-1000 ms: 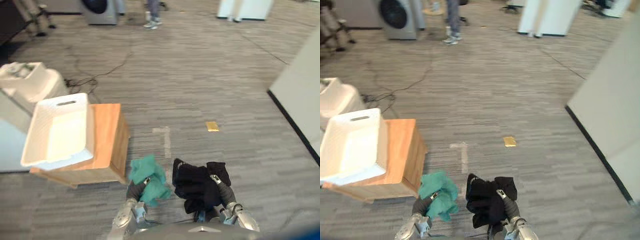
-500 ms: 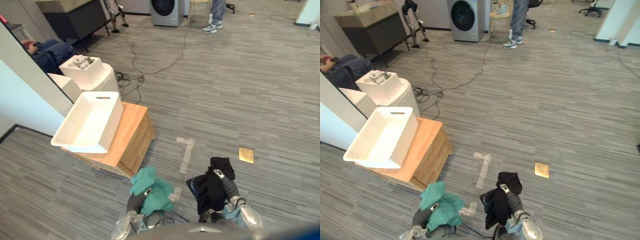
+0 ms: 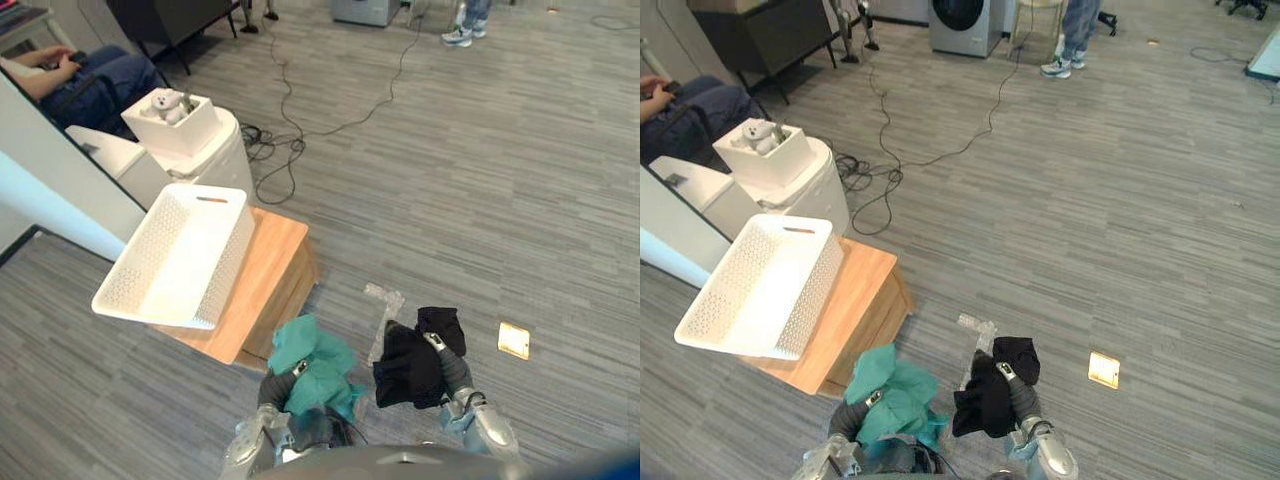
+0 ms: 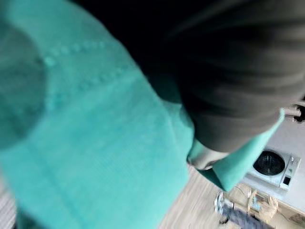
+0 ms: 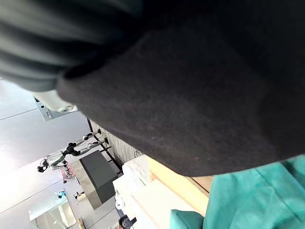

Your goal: Tidy the bed and pick cloth on bed and put in laundry

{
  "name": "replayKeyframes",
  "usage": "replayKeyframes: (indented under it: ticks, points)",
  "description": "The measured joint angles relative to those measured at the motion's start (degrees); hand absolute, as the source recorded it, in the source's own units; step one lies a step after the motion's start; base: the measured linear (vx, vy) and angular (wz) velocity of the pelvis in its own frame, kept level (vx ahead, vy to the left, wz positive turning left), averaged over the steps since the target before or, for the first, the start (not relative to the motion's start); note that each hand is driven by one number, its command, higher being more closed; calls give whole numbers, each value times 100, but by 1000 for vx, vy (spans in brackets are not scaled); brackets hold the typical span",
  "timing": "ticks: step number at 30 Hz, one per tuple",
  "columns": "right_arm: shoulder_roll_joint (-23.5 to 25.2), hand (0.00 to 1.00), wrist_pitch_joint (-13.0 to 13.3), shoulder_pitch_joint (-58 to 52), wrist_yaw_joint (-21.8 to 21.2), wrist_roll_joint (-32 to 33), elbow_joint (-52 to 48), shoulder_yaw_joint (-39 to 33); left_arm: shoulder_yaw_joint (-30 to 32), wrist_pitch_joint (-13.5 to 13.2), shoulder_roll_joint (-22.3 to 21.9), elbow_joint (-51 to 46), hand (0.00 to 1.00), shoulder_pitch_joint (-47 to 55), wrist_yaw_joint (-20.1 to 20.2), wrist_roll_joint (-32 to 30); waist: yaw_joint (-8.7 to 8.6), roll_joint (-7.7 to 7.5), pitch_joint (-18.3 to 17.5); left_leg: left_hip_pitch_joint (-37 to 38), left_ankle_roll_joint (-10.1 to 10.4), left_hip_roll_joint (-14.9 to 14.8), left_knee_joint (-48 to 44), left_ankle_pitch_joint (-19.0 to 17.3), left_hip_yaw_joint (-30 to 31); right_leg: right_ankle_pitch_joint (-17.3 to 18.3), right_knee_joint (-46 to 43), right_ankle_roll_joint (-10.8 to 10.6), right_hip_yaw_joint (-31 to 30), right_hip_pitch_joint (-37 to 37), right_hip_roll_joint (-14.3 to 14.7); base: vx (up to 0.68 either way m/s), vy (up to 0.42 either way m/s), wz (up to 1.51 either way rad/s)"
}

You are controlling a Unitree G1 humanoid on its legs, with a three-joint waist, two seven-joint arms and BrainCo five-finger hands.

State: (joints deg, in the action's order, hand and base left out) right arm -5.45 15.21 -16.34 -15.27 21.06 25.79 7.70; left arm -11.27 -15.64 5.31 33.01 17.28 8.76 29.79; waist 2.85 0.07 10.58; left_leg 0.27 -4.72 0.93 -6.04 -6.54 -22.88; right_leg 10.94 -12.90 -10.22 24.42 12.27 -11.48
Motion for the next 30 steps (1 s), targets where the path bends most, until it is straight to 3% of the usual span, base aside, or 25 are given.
replayKeyframes:
  ticks: [1,2,3,4,5,6,7,9,12,14,15,16,17,19,20,23,25,27,29,30]
  points:
    - [-29,100,-10,-32,0,0,-6,13,-3,-1,-9,-1,100,23,2,-1,-14,-18,11,127,-10,19,85,-6,18,70,-939,-67,-2,-335,-225,151,104,17]
    - [-36,100,-12,-41,-3,0,-10,55,-12,-4,42,-3,100,59,-4,-2,-18,-65,15,317,-9,104,181,-39,104,-86,-2367,61,-37,-883,-607,117,110,27]
    - [-20,100,-15,-54,-3,-1,-10,100,-31,-4,90,-23,100,100,-23,-3,-32,-174,22,402,-16,153,225,-53,176,-295,-2948,162,-98,-1113,-787,156,78,45]
    - [18,100,-16,-81,-3,-1,-12,211,-82,-15,236,-38,100,108,-59,-6,-57,-233,17,581,-44,194,270,-98,334,-798,-3728,274,-280,-1433,-987,223,38,71]
    - [25,100,-17,-106,-25,-6,-21,413,-113,-15,383,-15,100,103,-221,-6,-84,-369,-28,726,-85,185,264,-177,585,-653,-4190,440,-332,-1608,-1079,253,16,68]
    - [25,100,-17,-101,-30,-8,-23,439,-112,-16,395,-15,100,100,-258,-6,-84,-387,-22,763,-84,179,261,-191,639,-565,-4237,452,-329,-1629,-1076,292,-25,79]
    - [31,100,-17,-86,-37,-12,-28,477,-113,-16,413,-1,100,67,-340,-2,-82,-392,-17,816,-116,102,200,-233,865,-197,-4283,504,-334,-1782,-977,280,-69,83]
    - [21,100,-17,-27,-37,-69,-30,478,-116,-19,396,0,100,1,-454,9,-140,-288,-17,834,-53,-101,93,-321,1205,79,-3819,503,-342,-1992,-656,281,-99,103]
    - [-20,100,-15,78,-43,-105,-26,474,-104,12,426,1,100,-123,-536,62,-303,-160,23,876,119,-370,-23,-327,1881,107,-1826,508,-673,-2104,-38,334,-202,130]
    - [-51,100,-11,82,-45,-99,-20,455,-111,28,422,17,100,-202,-539,59,-331,-142,35,869,285,-401,-41,-407,2320,-194,-690,460,-1300,-2191,202,239,-246,115]
    - [-47,100,3,61,-49,-93,7,460,-108,26,429,42,100,-229,-538,53,-326,-179,31,867,468,-371,-133,-532,2536,-506,-116,420,-1704,-2162,260,354,-446,110]
    - [-24,100,26,36,-76,-93,21,477,-103,1,494,58,100,-187,-535,51,-317,-317,51,877,615,-281,-299,-751,2711,-898,40,401,-1971,-2140,190,357,-478,104]
    - [-37,100,40,51,-83,-92,59,473,-102,0,485,158,100,-206,-536,52,-324,-292,56,885,689,-311,-424,-882,2810,-997,-178,497,-1958,-2150,222,273,-381,71]
    - [-270,100,76,126,-84,-93,127,484,-143,-32,248,277,100,-11,-497,65,-269,228,-3,790,914,-774,-737,-1121,2840,-480,-563,745,-1576,-2174,542,283,-296,43]
    - [-303,100,82,156,-83,-92,149,473,-143,-48,206,291,100,32,-490,90,-265,307,-24,700,937,-831,-872,-1104,2835,-398,-588,786,-1502,-2166,573,277,-250,59]
    - [-412,100,77,267,-77,-90,245,519,-118,-126,137,283,100,79,-440,111,-206,322,-4,-4,1008,-941,-2349,-617,2509,-245,-287,912,-1119,-1696,549,249,-240,67]
    - [-437,100,57,270,-55,-94,129,574,-98,-121,118,121,100,183,-385,121,-157,244,63,-574,915,-1220,-3667,-584,1710,-226,248,946,-790,-980,539,257,-189,65]
    - [-434,100,37,276,-51,-97,-14,556,-97,-74,108,-33,100,233,-355,154,-111,230,57,-717,806,-1272,-3559,-676,1052,-240,566,920,-600,-628,509,219,-59,39]
    - [-421,100,16,336,-70,-102,-31,493,-56,-48,67,-76,100,157,-276,241,-93,238,55,-699,826,-1146,-2483,-617,487,-338,694,856,-417,-443,466,265,41,38]
    - [-426,100,-2,327,-86,-111,-28,392,-56,16,14,-74,100,86,-268,283,-129,267,40,-602,759,-974,-1446,-149,103,-327,691,784,-217,-338,427,314,104,86]
